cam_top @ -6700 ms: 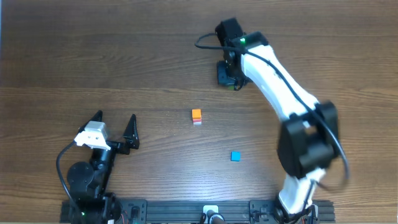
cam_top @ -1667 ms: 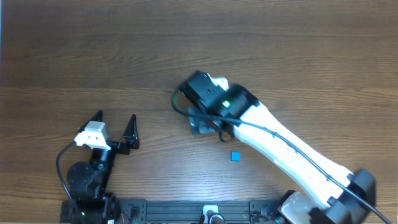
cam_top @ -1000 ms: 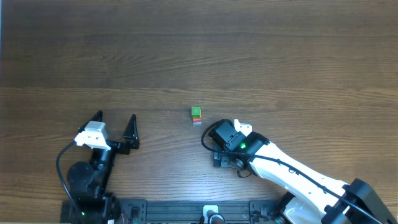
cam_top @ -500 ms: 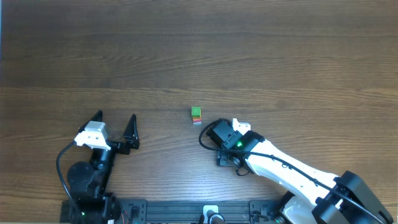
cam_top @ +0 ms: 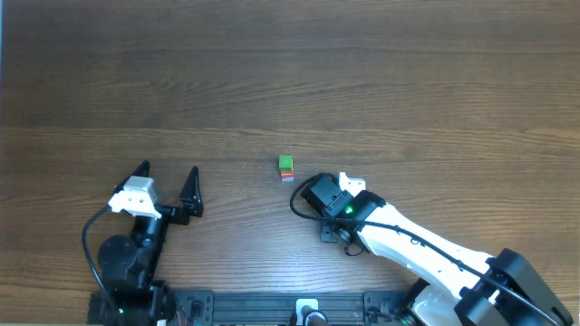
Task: Stack Cubes
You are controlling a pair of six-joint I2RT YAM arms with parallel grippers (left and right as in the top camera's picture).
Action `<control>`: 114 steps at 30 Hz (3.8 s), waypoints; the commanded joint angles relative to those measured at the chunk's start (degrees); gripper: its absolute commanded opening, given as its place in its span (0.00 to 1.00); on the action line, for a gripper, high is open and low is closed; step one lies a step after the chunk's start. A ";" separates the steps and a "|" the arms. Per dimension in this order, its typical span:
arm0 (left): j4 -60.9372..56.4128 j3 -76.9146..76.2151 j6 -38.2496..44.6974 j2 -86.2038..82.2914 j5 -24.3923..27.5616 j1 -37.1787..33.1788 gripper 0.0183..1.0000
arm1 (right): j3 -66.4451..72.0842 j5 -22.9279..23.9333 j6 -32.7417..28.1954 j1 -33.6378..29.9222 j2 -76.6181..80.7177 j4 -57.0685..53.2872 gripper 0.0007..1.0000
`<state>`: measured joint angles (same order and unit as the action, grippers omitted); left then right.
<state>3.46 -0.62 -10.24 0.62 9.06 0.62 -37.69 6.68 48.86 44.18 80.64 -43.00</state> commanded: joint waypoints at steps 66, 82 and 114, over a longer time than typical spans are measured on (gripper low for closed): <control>0.02 0.28 0.83 -0.28 0.50 0.26 1.00 | -56.17 1.92 -7.78 1.68 24.50 -23.89 0.01; 0.02 0.28 0.85 -0.28 0.50 0.26 1.00 | -56.17 1.73 -7.56 1.70 26.03 -22.64 0.01; 0.02 0.28 0.83 -0.28 0.52 0.26 1.00 | -56.15 1.07 -7.58 1.99 28.15 -23.45 0.01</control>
<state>3.46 -0.62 -10.24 0.62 9.06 0.62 -92.47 7.84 41.58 45.58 108.22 -66.24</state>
